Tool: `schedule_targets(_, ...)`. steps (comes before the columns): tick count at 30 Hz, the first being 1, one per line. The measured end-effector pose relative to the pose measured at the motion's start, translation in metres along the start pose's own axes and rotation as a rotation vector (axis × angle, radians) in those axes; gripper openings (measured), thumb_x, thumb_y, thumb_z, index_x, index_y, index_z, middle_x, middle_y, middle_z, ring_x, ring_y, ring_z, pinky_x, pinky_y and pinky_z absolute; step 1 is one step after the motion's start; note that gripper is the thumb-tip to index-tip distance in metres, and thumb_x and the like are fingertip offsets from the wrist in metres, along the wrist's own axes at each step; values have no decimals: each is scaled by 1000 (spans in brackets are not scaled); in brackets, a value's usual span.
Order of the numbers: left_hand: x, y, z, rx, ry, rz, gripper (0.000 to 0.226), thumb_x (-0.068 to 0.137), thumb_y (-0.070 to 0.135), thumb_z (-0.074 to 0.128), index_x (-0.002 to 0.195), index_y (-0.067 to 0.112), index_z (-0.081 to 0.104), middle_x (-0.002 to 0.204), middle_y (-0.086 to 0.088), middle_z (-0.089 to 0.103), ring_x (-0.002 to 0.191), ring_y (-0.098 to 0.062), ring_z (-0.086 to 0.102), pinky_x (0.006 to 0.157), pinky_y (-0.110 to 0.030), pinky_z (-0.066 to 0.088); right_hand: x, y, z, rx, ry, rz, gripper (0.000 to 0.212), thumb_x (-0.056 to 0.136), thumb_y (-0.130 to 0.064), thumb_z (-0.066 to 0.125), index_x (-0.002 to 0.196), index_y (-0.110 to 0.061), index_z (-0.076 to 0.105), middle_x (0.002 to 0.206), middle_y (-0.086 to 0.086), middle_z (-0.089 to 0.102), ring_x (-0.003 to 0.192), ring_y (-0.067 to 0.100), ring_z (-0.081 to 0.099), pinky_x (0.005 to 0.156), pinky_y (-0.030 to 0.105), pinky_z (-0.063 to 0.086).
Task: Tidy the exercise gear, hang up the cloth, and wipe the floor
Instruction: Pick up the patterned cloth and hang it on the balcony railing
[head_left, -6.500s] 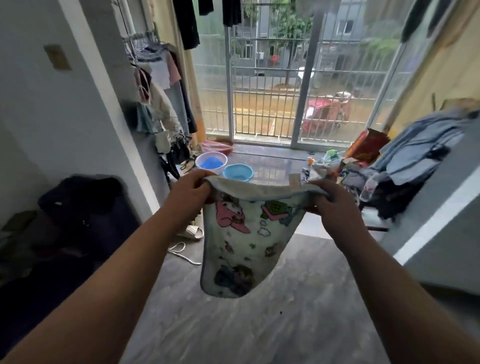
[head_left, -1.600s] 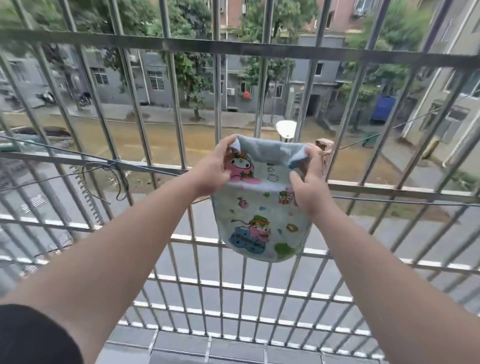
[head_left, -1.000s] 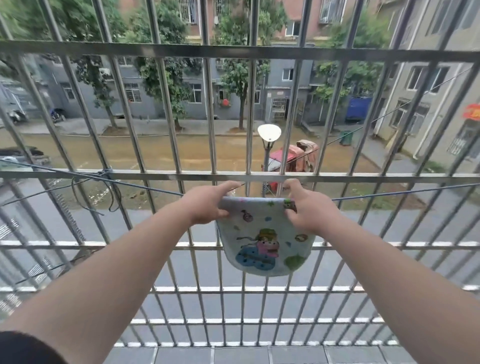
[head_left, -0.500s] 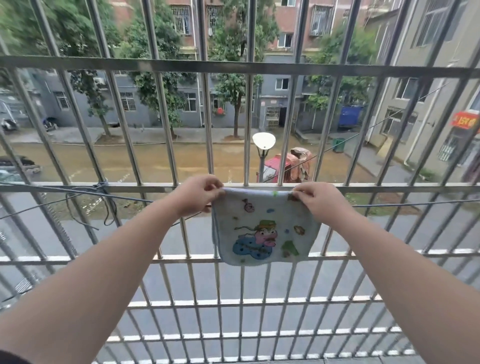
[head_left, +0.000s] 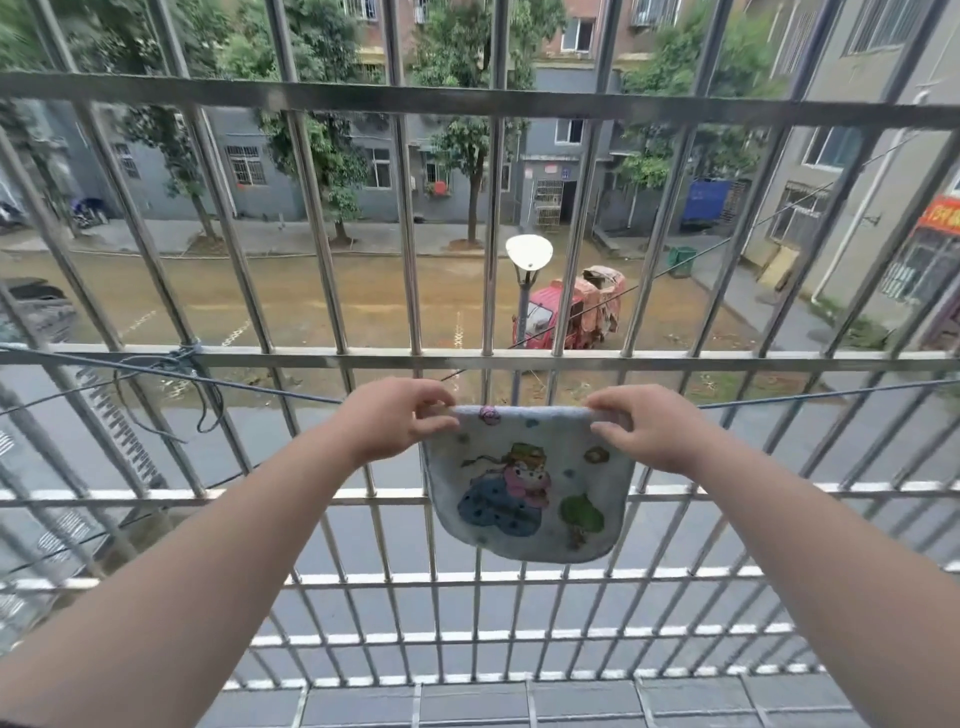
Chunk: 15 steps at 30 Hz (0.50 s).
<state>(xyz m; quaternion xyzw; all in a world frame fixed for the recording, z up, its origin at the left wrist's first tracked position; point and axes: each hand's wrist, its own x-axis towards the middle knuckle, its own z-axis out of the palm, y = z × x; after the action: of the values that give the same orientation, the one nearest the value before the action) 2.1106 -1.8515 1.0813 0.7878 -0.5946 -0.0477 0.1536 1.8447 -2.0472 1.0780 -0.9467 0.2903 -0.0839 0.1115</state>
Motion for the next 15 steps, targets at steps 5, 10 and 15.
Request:
schedule_targets(5,0,-8,3,58,50,-35,23,95,32,57,117,34,65,110,9,70,98,-18,62,83,-35,51,4,9,3,-150,26,16,30,94,-20,48,117,-32,64,112,-4,71,101,25,63,79,35,50)
schedule_targets(10,-3,-1,-1,209,57,-86,17,97,28,49,106,36,62,96,9,67,84,-18,58,65,-33,47,2,17,-4,-249,3,72,26,93,-24,45,109,-38,59,102,-3,69,91,26,62,66,34,47)
schedule_targets(15,-5,15,-5,207,57,-129,26,93,25,48,113,36,61,106,5,68,93,-23,61,74,-35,51,-8,17,-4,-262,13,100,19,89,-20,46,93,-38,50,98,-3,66,87,27,59,64,33,40)
